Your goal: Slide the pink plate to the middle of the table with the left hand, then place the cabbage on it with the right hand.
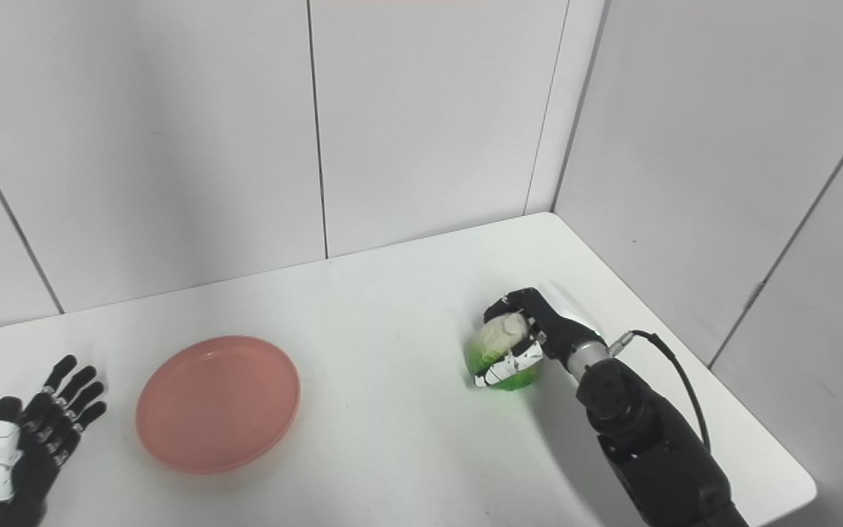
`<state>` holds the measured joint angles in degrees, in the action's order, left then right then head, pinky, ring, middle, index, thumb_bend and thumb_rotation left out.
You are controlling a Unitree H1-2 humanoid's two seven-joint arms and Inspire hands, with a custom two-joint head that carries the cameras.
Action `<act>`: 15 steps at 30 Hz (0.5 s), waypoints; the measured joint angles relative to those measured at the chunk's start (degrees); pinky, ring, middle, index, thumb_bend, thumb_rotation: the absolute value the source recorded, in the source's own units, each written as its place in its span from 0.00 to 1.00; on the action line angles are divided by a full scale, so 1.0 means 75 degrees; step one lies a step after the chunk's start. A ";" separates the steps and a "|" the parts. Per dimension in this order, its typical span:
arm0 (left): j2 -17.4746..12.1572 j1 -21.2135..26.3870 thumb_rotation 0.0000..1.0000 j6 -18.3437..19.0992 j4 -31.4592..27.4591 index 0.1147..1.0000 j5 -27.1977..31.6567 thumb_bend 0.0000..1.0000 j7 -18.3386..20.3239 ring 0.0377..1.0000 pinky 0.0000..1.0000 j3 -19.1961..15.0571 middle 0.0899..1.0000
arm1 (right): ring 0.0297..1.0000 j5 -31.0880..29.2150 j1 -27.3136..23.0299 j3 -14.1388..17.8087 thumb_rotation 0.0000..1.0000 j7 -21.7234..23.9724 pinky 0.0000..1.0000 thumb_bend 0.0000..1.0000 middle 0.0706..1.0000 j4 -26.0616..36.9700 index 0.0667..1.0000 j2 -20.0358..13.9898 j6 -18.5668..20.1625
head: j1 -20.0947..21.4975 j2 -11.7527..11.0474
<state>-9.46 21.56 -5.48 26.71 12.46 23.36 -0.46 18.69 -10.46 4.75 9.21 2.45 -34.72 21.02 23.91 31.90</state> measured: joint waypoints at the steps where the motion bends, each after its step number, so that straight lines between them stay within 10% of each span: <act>1: 0.0000 -0.0002 1.00 0.0005 -0.0006 0.97 0.0000 0.90 -0.0009 0.96 0.99 0.0002 0.96 | 0.44 -0.0004 -0.0001 0.0000 0.00 -0.0024 0.41 0.52 0.41 -0.0013 0.50 0.0025 0.0000 | -0.0012 0.0000; 15: 0.0029 -0.0044 0.98 0.0030 -0.0089 0.98 -0.0001 0.92 -0.0150 0.97 0.99 0.0067 0.98 | 0.42 -0.0017 -0.0102 0.0215 0.00 -0.0283 0.38 0.52 0.42 0.0344 0.49 0.0119 -0.0289 | -0.0188 -0.0035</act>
<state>-9.25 21.24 -5.26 26.04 12.45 22.23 0.04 18.56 -11.23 6.36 7.09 5.03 -33.83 18.85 22.50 31.64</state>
